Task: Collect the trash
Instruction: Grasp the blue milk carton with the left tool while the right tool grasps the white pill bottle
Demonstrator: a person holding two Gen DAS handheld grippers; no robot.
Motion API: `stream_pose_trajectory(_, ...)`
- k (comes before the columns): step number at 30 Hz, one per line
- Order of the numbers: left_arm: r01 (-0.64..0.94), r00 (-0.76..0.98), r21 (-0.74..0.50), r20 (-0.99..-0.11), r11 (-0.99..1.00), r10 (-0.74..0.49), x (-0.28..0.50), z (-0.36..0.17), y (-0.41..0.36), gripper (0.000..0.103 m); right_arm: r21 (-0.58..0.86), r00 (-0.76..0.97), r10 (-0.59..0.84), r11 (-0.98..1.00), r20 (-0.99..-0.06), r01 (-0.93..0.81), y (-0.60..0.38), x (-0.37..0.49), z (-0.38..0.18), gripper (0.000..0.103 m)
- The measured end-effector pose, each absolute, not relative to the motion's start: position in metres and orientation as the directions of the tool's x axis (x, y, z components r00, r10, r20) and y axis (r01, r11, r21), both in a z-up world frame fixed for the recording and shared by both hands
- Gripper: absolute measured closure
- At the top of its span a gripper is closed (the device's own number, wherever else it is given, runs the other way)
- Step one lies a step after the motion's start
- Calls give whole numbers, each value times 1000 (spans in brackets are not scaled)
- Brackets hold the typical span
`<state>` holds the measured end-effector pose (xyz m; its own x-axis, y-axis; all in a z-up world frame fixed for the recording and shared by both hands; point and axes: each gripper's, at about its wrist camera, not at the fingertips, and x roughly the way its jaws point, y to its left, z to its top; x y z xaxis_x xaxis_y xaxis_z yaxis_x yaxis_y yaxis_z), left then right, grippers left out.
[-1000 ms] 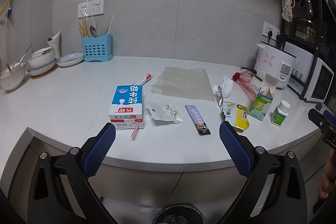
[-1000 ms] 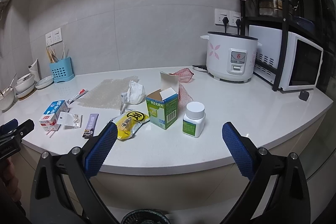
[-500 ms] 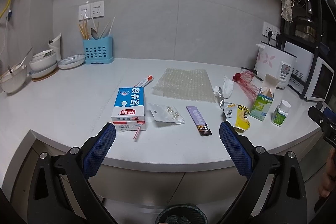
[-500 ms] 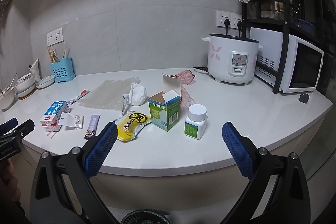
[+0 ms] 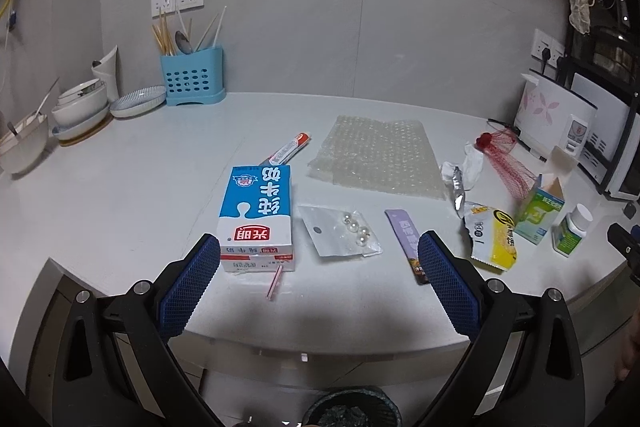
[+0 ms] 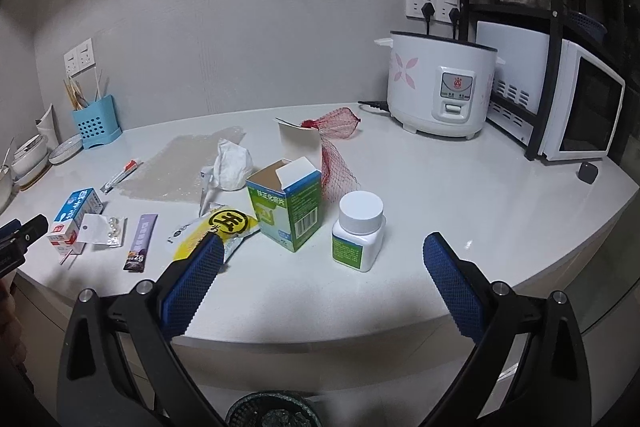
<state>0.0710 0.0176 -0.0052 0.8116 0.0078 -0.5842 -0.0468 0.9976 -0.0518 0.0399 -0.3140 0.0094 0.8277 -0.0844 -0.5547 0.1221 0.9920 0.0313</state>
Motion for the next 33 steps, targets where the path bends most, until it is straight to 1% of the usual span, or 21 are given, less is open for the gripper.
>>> stream_pose_trajectory(9,-76,743,-51,-669,996,23,129,-29,25,6,27,786,-102,988,-610,149,-334,83,-18,7)
stream_pose_trajectory(17,-71,695,-3,-718,998,47,158,-45,4,6,22,774,-99,989,-625,144,-336,105,-30,8)
stream_pose_trajectory(19,-76,690,28,-721,997,73,163,-47,-4,6,22,771,-95,990,-630,141,-337,109,-32,11)
stream_pose_trajectory(23,-66,678,51,-730,997,82,169,-47,-16,7,22,766,-89,991,-636,133,-337,115,-35,15)
stream_pose_trajectory(27,-60,692,79,-715,995,98,167,-41,-22,7,21,767,-84,992,-636,126,-338,116,-35,16)
stream_pose_trajectory(30,-94,702,100,-699,991,137,168,-35,-14,7,14,765,-88,992,-638,126,-339,117,-36,16)
stream_pose_trajectory(33,-133,682,99,-712,986,163,174,-37,3,7,16,760,-86,992,-644,125,-340,119,-38,17)
